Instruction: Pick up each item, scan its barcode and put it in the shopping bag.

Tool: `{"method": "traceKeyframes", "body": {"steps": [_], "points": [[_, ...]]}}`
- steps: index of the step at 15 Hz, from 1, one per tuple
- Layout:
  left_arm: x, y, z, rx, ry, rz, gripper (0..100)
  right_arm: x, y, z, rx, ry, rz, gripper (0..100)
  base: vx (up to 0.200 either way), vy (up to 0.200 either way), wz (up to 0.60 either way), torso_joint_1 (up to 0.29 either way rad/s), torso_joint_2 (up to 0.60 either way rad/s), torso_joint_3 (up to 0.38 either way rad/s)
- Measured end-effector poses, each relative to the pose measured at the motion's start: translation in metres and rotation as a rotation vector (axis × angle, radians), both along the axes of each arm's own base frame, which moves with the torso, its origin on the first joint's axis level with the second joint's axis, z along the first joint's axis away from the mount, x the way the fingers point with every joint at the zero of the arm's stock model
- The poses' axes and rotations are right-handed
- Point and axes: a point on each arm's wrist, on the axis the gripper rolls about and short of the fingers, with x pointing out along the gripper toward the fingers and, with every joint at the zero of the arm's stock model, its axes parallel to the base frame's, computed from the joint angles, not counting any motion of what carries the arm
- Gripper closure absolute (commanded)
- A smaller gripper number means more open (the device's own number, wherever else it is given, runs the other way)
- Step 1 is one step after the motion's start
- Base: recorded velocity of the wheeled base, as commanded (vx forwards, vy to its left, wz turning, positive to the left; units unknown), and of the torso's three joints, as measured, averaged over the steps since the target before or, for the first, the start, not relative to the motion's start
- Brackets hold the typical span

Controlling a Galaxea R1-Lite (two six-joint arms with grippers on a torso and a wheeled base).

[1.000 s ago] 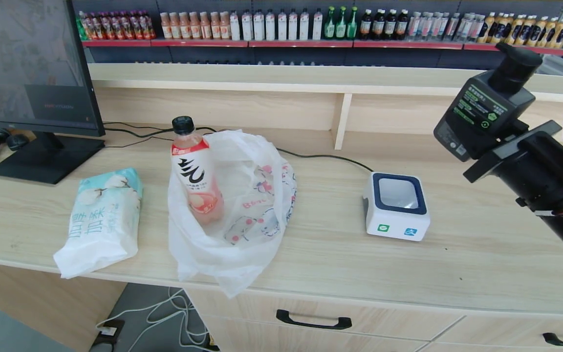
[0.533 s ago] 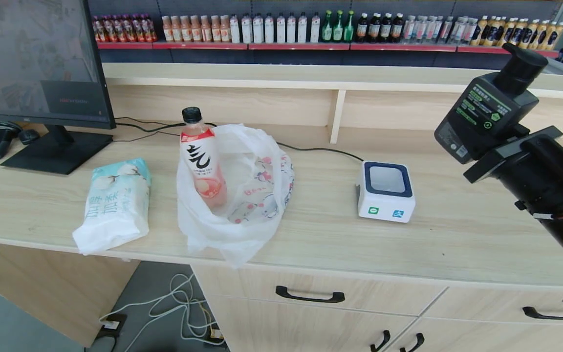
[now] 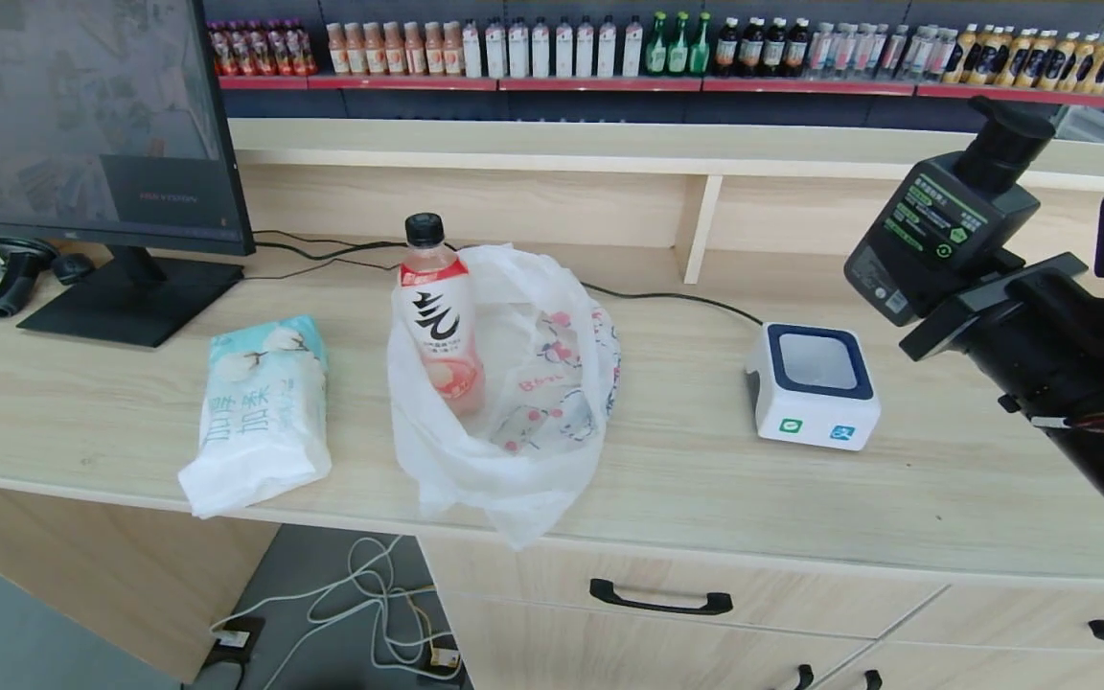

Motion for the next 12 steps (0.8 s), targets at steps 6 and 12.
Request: {"method": "traceKeyframes", "body": {"steps": [6, 12], "points": [[0.0, 0.0, 0.0, 0.0, 0.0, 0.001, 0, 0.003, 0.002, -0.002, 0.003, 0.007, 0.008, 100, 0.0, 0.2, 0.0, 0.005, 0.0, 0.0], [0.0, 0.0, 0.0, 0.0, 0.0, 0.001, 0, 0.01, 0.013, -0.001, 0.015, 0.006, 0.045, 100, 0.0, 0.0, 0.2, 0.0, 0.0, 0.001]]}}
